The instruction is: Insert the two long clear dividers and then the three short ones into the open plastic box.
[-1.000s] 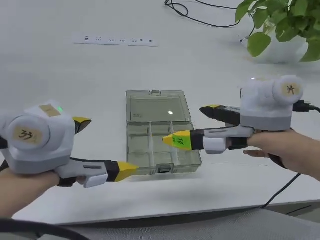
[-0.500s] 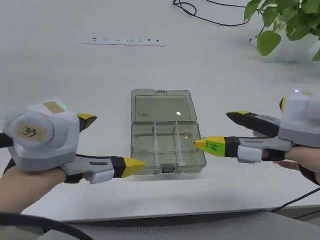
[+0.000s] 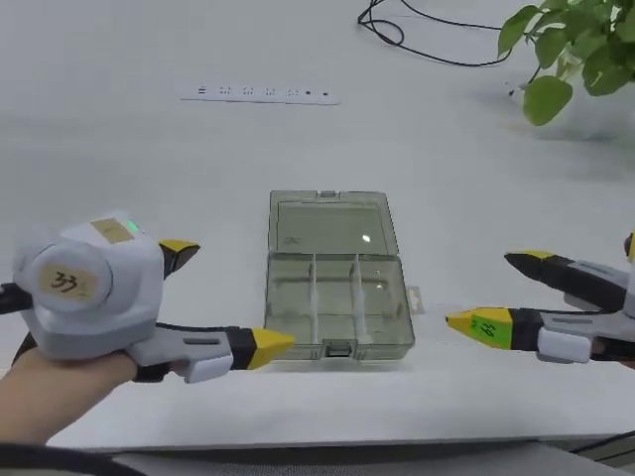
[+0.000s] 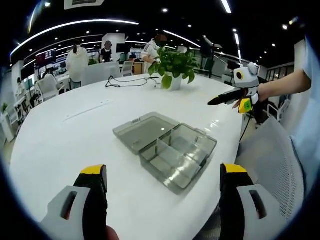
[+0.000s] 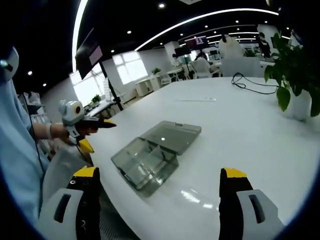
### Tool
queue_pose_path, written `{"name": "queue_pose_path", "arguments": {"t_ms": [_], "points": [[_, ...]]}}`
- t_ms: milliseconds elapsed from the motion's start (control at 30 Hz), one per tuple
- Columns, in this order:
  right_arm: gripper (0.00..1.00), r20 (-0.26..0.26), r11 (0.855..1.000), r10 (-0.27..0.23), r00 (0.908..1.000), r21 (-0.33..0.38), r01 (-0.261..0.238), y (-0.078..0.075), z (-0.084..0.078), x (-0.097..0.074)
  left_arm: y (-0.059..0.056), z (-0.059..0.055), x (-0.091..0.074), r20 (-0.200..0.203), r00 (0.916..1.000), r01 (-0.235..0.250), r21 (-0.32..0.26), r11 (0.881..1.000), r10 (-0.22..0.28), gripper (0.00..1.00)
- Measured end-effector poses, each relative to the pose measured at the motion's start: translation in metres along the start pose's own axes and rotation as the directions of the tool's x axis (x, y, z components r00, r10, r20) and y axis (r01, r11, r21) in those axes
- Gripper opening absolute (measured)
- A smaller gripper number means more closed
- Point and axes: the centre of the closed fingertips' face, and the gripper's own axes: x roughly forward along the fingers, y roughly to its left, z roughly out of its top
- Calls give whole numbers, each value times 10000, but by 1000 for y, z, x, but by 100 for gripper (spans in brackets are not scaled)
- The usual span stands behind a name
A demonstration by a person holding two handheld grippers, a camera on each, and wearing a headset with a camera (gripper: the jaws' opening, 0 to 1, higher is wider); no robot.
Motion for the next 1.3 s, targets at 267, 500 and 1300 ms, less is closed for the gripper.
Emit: {"name": "queue_pose_path", "arguments": {"t_ms": [267,500,1300], "points": [[100,-806,9973,246,9964,-677,-301,-11,-11,-2,-3,-6,-4,-97,9997,-206,-118,9997,204,95],[100,-2002,9776,515,9784,-1899,-903,-17,-24,5,-8,-6,-5,-100,9995,-294,-200,9994,292,95],[71,-5712,7977,-139,8207,-5012,-3353,-40,-71,30,-9,-7,-9,-104,9993,-359,-154,9992,358,95]]}}
